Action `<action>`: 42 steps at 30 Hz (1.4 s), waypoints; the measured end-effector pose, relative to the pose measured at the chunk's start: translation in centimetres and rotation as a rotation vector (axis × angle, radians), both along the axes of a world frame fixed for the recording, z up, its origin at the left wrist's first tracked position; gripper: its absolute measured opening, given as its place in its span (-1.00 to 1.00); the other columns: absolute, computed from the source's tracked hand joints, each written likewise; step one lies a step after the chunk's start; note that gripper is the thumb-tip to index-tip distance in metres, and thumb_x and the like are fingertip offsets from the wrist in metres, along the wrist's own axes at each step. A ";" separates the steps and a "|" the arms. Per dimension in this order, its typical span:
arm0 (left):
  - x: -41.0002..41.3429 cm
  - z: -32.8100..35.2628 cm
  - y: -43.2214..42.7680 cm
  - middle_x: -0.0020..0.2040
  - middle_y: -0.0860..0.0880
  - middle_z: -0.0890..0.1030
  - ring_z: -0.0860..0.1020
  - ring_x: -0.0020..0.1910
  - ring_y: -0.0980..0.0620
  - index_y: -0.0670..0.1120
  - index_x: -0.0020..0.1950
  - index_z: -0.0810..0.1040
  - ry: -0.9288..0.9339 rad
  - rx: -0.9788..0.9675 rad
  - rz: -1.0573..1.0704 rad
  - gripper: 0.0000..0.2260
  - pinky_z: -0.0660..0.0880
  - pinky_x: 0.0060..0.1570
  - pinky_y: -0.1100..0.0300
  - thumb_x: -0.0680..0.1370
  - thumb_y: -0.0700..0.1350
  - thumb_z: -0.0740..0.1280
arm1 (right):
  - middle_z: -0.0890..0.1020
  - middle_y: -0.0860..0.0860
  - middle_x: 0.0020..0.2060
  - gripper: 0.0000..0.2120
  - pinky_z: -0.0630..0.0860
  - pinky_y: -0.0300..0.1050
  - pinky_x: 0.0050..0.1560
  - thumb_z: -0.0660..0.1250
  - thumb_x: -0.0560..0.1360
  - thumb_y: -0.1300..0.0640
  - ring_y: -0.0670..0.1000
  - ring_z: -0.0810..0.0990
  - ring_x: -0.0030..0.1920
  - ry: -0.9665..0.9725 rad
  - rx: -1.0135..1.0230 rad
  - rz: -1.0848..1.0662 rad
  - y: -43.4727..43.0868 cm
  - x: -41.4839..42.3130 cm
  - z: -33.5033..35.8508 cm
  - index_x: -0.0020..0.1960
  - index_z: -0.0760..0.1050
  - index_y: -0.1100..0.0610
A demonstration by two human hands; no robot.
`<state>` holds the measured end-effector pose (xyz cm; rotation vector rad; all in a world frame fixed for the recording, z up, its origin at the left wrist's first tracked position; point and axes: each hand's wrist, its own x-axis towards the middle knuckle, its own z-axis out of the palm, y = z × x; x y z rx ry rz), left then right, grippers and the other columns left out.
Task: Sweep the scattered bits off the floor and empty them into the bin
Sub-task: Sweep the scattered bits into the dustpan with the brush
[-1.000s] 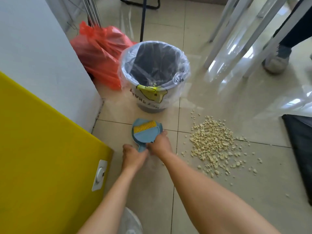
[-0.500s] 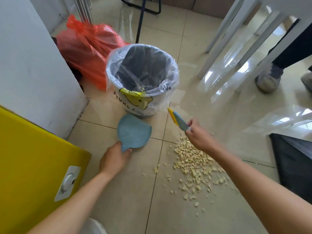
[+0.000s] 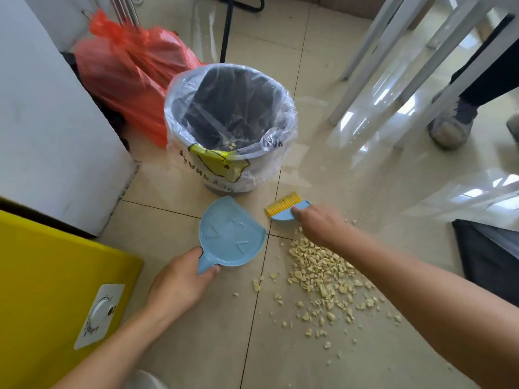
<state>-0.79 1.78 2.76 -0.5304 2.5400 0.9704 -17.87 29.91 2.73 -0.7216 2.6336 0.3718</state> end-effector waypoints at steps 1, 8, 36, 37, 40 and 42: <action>0.1 0.4 0.0 -0.27 0.05 0.62 0.61 -0.23 -0.01 0.04 -0.09 0.54 0.006 -0.003 -0.006 -0.83 0.54 -0.24 0.10 0.55 0.12 0.38 | 0.65 0.13 -0.08 -0.73 0.48 -0.01 -0.29 0.16 0.60 0.23 0.16 0.65 -0.14 -0.021 0.008 0.021 1.2 1.2 0.5 0.27 0.45 0.12; 1.0 1.4 0.6 -0.28 0.03 0.59 0.58 -0.25 -0.02 -0.01 -0.13 0.49 0.075 -0.021 0.000 -0.76 0.48 -0.29 0.12 0.54 0.13 0.40 | 0.66 0.05 -0.09 -0.61 0.31 -0.09 -0.35 0.16 0.56 0.18 0.11 0.67 -0.15 -0.112 0.057 0.095 7.8 8.7 2.1 0.35 0.44 -0.05; 4.7 3.5 7.3 -0.26 0.05 0.59 0.54 -0.27 0.11 0.11 -0.12 0.47 -0.067 0.107 -0.191 -0.79 0.41 -0.33 0.31 0.51 0.23 0.30 | 0.66 0.09 -0.11 -0.80 0.39 -0.01 -0.28 0.11 0.56 0.15 0.21 0.67 -0.11 -0.142 0.112 -0.130 10.5 9.9 4.1 0.11 0.45 0.04; 4.8 3.5 7.4 -0.26 0.05 0.59 0.55 -0.27 0.10 0.09 -0.11 0.48 -0.081 0.104 -0.200 -0.78 0.44 -0.31 0.29 0.51 0.23 0.30 | 0.65 0.07 -0.16 -0.79 0.40 -0.01 -0.31 0.09 0.57 0.13 0.20 0.66 -0.16 -0.105 0.096 -0.128 11.4 9.1 4.4 0.12 0.45 0.02; 5.1 3.9 6.7 -0.25 0.06 0.59 0.56 -0.25 0.08 0.11 -0.08 0.51 -0.081 0.131 -0.167 -0.77 0.52 -0.22 0.20 0.47 0.25 0.29 | 0.62 0.03 -0.25 -0.72 0.45 -0.03 -0.38 0.06 0.59 0.10 0.14 0.64 -0.28 0.083 0.052 -0.169 13.2 4.0 4.7 0.16 0.51 0.00; 4.7 4.3 6.4 -0.22 0.11 0.61 0.57 -0.25 0.10 0.16 -0.04 0.53 -0.078 0.155 -0.129 -0.79 0.55 -0.18 0.17 0.47 0.25 0.31 | 0.64 0.07 -0.21 -0.70 0.46 -0.06 -0.35 0.09 0.57 0.13 0.16 0.65 -0.25 0.190 0.073 -0.216 14.0 -1.3 3.9 0.15 0.56 0.03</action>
